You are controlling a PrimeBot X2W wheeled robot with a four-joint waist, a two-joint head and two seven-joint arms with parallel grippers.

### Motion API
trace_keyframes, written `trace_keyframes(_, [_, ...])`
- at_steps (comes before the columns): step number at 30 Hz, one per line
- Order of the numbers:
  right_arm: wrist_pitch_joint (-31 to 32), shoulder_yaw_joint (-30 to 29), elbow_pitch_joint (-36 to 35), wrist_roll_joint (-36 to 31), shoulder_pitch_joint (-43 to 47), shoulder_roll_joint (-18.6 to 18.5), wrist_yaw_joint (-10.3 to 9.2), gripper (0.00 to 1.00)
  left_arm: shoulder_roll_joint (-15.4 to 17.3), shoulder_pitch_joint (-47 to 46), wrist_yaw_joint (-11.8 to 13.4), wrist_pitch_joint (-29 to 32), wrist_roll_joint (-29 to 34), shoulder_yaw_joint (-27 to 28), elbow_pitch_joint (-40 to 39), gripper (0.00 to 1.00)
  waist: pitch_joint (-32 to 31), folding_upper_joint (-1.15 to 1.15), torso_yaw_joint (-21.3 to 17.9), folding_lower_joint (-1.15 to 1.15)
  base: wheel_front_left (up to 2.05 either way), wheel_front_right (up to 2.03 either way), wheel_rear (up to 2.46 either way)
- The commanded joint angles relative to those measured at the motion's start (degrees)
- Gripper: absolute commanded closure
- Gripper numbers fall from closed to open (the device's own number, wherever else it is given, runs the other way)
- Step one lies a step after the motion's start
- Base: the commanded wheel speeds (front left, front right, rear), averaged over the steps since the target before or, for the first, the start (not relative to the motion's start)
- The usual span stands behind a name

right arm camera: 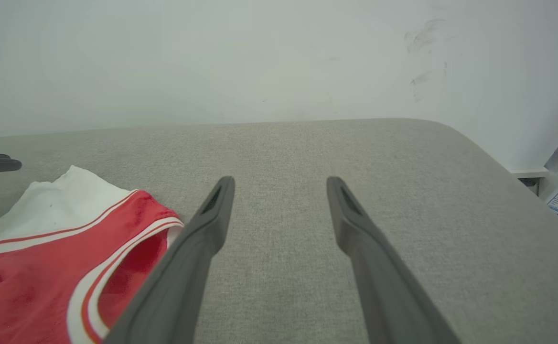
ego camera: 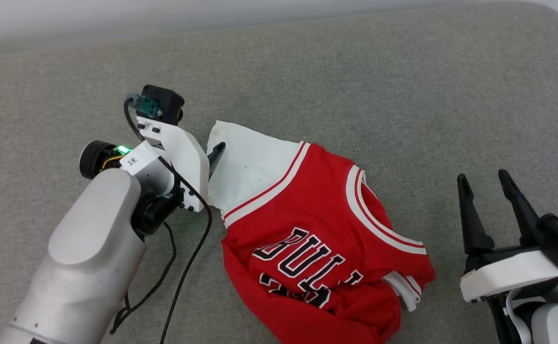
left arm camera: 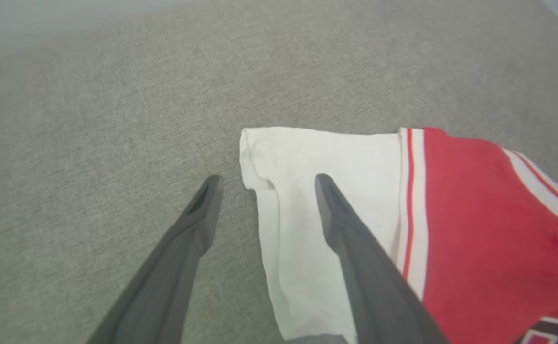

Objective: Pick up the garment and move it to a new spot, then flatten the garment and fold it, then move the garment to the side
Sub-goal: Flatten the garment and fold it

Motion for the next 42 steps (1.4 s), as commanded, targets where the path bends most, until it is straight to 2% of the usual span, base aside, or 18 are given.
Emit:
trace_keyframes(1, [-0.8, 0.2, 0.3, 0.2, -1.3, 0.1, -0.04, 0.0, 0.3, -1.7, -0.6, 2.3, -0.3, -0.6, 2.0, 0.0, 2.9, 0.0, -2.1, -0.01, 0.0, 0.0, 0.0])
trace_keyframes(6, [-1.8, 0.2, 1.5, 0.8, -2.6, 0.1, -0.04, 0.0, 0.3, -5.2, -1.9, 8.5, -1.1, -2.7, 8.2, 0.0, 5.3, 0.0, -2.7, -0.01, 0.0, 0.0, 0.0])
trace_keyframes(11, [-2.7, 0.4, 2.9, 1.2, -3.5, 0.1, -0.04, 0.0, -1.2, -4.5, -3.0, 14.5, -2.7, -5.9, 13.8, 0.0, 6.2, 0.0, -2.6, -0.01, 0.0, 0.0, 0.0])
trace_keyframes(12, [-2.8, 0.5, 3.1, 1.3, -3.6, 0.1, -0.04, 0.0, -1.4, -4.3, -3.3, 15.4, -2.8, -6.7, 14.5, 0.47, 6.2, 0.0, -2.5, -0.01, 0.0, 0.0, 0.0])
trace_keyframes(13, [-2.8, 0.5, 3.3, 1.5, -3.7, 0.1, -0.04, 0.0, -1.7, -4.2, -3.5, 15.3, -3.0, -7.3, 14.7, 0.77, 6.2, 0.0, -2.4, -0.01, 0.0, 0.0, 0.0])
trace_keyframes(14, [-2.9, 0.5, 3.5, 1.5, -3.8, 0.1, -0.04, 0.0, -1.8, -4.3, -3.7, 14.7, -3.0, -7.6, 14.8, 1.0, 6.2, 0.0, -2.3, -0.01, 0.0, 0.0, 0.0])
trace_keyframes(19, [-3.0, 0.5, 4.2, 1.6, -4.3, 0.0, -0.04, 0.0, -1.0, -6.3, -3.6, 7.2, -0.7, -7.9, 13.7, 1.0, 5.2, 0.0, -1.0, -0.01, 0.0, 0.0, 0.0])
trace_keyframes(26, [-2.4, -0.6, 5.1, 1.0, -2.6, 0.0, -0.04, 0.0, 1.5, -5.2, -0.2, -3.2, 0.4, -4.8, 10.2, 1.0, 1.1, 0.0, 1.4, -0.01, 0.0, 0.0, 0.0])
trace_keyframes(33, [-1.3, -2.3, 4.9, 0.4, -0.6, 0.1, -0.04, 0.0, 6.5, 5.1, 6.5, -7.1, -1.1, -0.4, 0.4, 1.0, -3.4, 0.0, 4.2, -0.01, 0.0, 0.0, 0.0])
trace_keyframes(34, [-1.3, -2.3, 4.9, 0.4, -0.6, 0.1, -0.04, 0.0, 6.5, 5.1, 6.5, -7.1, -1.1, -0.4, 0.4, 1.0, -3.4, 0.0, 4.2, -0.01, 0.0, 0.0, 0.0])
trace_keyframes(42, [-0.1, -3.3, 4.0, -0.1, 1.7, 0.1, -0.03, 0.0, 10.2, 24.3, 15.2, -8.2, -6.8, 5.5, -11.8, 1.0, -6.4, 0.0, 6.4, -0.01, 0.0, 0.0, 0.0])
